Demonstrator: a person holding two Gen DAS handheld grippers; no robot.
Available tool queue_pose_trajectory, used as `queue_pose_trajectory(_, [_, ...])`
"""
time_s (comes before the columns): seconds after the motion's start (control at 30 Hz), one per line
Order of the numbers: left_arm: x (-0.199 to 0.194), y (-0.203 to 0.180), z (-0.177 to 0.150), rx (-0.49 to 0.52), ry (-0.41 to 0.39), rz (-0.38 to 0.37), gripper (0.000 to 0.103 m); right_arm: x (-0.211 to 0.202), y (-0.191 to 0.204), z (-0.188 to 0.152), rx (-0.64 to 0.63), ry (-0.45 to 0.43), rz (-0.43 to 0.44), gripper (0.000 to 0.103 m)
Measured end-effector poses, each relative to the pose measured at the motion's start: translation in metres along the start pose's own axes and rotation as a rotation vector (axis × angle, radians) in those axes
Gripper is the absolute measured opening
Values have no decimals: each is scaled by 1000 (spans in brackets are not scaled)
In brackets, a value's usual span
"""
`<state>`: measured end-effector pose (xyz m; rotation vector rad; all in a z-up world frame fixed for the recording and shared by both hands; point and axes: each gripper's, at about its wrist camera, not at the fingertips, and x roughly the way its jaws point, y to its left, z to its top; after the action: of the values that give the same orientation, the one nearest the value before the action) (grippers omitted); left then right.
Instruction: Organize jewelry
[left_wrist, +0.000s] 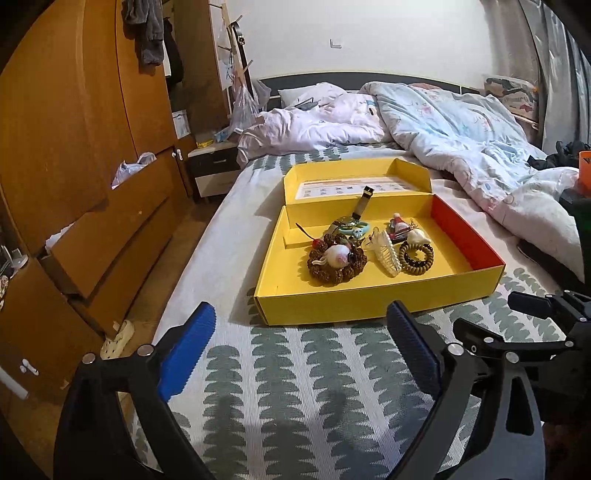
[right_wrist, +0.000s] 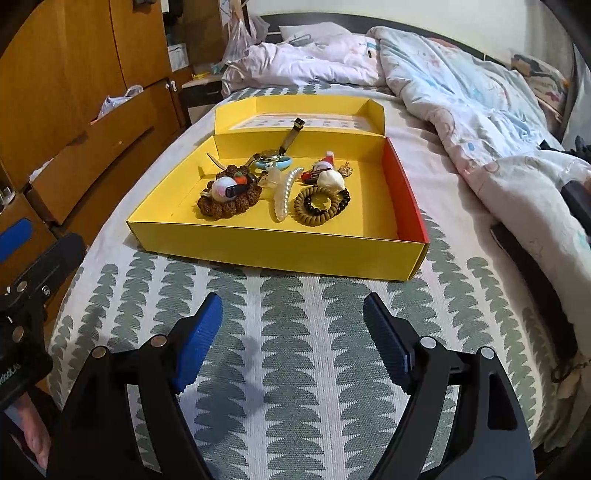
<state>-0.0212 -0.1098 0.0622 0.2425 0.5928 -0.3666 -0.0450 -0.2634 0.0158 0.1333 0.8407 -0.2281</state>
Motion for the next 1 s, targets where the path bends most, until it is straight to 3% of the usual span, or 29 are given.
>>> queue_pose_trajectory(0.17, [1, 2, 2, -12, 9, -9, 97, 1, 0, 1, 8, 3, 1, 80])
queue_pose_trajectory(0.47, [24, 7, -2, -23, 125, -17, 97, 5, -4, -1, 23, 12, -2, 80])
queue_pose_trajectory(1.0, [17, 1, -1, 14, 69, 22, 97, 5, -16, -1, 60, 14, -14, 80])
